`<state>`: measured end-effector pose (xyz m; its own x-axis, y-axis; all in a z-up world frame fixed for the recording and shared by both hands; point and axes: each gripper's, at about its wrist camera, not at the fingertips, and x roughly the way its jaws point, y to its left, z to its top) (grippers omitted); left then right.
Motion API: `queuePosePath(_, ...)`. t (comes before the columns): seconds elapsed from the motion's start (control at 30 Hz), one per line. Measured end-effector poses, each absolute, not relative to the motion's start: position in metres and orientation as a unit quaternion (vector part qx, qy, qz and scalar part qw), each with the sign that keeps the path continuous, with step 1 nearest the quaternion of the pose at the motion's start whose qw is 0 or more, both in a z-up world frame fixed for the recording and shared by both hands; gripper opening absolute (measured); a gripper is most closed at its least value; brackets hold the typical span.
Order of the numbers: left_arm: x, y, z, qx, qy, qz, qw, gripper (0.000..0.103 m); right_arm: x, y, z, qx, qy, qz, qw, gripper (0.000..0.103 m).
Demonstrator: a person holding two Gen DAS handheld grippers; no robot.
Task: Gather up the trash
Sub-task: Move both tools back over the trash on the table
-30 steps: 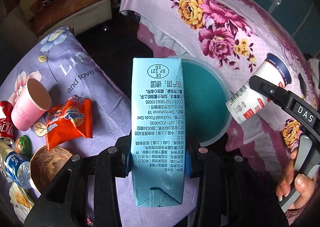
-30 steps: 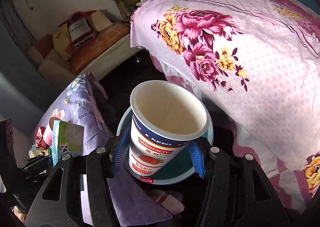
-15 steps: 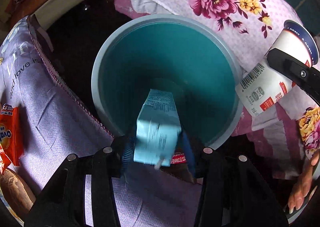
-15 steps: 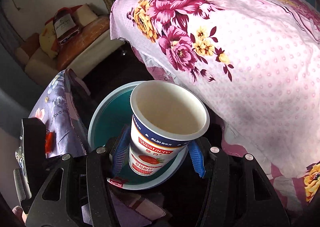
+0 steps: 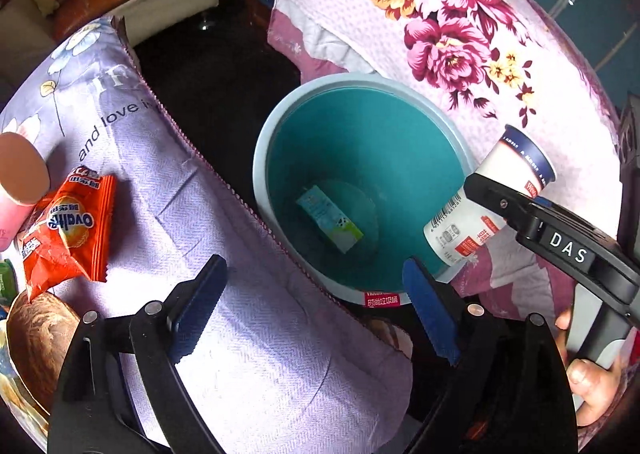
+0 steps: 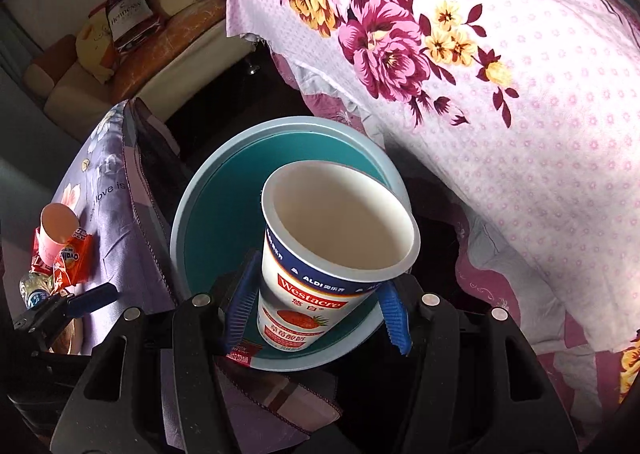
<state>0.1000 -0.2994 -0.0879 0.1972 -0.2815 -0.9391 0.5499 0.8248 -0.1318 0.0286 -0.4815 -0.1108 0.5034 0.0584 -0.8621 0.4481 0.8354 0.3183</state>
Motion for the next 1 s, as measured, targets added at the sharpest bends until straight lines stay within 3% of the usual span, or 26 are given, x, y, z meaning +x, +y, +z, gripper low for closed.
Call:
queuePosePath(0.13, 0.099, -0.274, -0.076, 0.089, 0.569, -0.262, 0.774, 0.092, 0.03, -0.47, -0.105, 0.254, 0.485, -0.112, 0.83, 0.064)
queuePosePath(0.47, 0.085, -0.216, -0.061, 0.06, 0.552, -0.227, 0.8, 0.093, 0.026, -0.441, -0.087, 0.246, 0.478, -0.099, 0.837, 0.075)
queuePosePath(0.7, 0.077, -0.16, -0.048, 0.037, 0.537, -0.198, 0.819, 0.093, 0.033, -0.387, -0.073, 0.183, 0.495, -0.059, 0.848, 0.083)
queuePosePath(1.0, 0.073, -0.075, -0.034, -0.019, 0.516, -0.144, 0.844, 0.093, 0.05, -0.316, -0.061, 0.138, 0.527, -0.013, 0.839, 0.083)
